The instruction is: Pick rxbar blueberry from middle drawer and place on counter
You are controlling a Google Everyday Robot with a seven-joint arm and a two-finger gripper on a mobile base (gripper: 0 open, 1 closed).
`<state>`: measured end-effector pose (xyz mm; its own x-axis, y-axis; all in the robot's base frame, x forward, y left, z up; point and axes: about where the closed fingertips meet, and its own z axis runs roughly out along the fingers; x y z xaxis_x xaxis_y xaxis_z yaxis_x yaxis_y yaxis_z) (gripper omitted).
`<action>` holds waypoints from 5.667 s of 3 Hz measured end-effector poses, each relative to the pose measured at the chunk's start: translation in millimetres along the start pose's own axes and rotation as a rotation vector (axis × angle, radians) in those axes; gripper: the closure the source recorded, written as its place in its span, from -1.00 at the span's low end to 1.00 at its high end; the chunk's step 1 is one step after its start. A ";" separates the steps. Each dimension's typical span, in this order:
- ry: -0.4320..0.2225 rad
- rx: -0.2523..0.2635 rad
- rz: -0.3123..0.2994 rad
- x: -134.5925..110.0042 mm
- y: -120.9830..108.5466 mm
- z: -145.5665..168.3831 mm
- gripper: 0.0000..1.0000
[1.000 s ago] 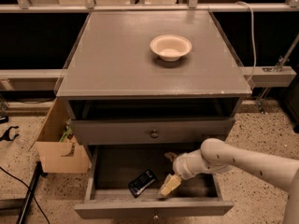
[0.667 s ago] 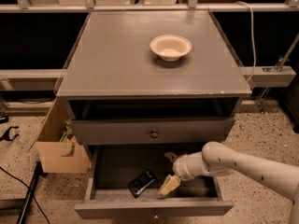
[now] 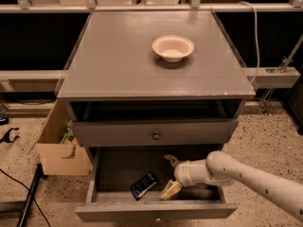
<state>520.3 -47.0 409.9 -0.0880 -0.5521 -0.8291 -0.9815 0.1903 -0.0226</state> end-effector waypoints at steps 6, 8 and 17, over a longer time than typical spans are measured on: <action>0.054 -0.047 -0.164 -11.7 -15.5 51.6 -1.00; 0.087 -0.053 -0.180 -11.3 -11.6 53.2 -1.00; 0.204 -0.104 -0.137 21.1 1.3 80.5 -1.00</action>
Offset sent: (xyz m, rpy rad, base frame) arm 0.0211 0.0226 -0.0182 -0.0058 -0.0373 0.0333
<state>530.9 6.9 347.5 0.0248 -0.7211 -0.6924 -0.9979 0.0240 -0.0606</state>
